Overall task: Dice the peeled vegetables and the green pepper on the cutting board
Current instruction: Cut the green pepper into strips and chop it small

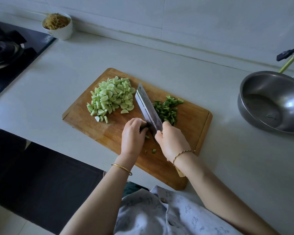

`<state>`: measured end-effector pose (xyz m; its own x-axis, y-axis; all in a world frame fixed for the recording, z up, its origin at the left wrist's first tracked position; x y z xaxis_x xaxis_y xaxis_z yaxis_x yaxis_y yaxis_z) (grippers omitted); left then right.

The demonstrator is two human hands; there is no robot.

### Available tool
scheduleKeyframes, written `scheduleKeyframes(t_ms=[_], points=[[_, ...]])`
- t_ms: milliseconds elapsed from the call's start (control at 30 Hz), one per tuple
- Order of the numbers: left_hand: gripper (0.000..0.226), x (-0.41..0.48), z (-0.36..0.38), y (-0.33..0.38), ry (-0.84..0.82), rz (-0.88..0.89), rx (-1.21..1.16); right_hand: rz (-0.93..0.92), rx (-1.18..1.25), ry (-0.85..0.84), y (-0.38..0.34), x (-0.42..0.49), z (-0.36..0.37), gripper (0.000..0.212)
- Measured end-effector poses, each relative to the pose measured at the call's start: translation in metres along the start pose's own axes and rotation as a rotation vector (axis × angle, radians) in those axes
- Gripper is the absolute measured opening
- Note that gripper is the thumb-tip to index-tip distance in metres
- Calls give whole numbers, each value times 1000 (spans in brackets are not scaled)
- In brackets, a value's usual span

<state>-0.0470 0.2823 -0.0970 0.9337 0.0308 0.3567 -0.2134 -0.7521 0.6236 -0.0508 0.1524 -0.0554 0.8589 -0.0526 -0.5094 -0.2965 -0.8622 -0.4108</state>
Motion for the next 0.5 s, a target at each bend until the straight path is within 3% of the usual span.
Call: scheduleKeyframes(t_ms=[133, 300, 500], points=[[12, -1, 0, 2, 13, 7, -14, 39, 14, 3, 4, 4, 10, 19], [10, -6, 4, 2, -35, 54, 17, 101, 266, -58, 13, 17, 11, 18], [20, -6, 2, 0, -24, 30, 29, 42, 300, -20, 15, 18, 0, 19]])
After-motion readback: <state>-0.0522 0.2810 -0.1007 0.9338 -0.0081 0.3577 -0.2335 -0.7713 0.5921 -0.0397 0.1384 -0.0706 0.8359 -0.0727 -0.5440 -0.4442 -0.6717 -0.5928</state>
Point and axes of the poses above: each hand's wrist, its own x-axis towards the middle knuckle, its own z-axis out of the palm, y = z × x, the point moved 7 cm from there along x, towards the middle knuckle, and after that the axes turned 14 degrees about z, right-handed, at the moved point
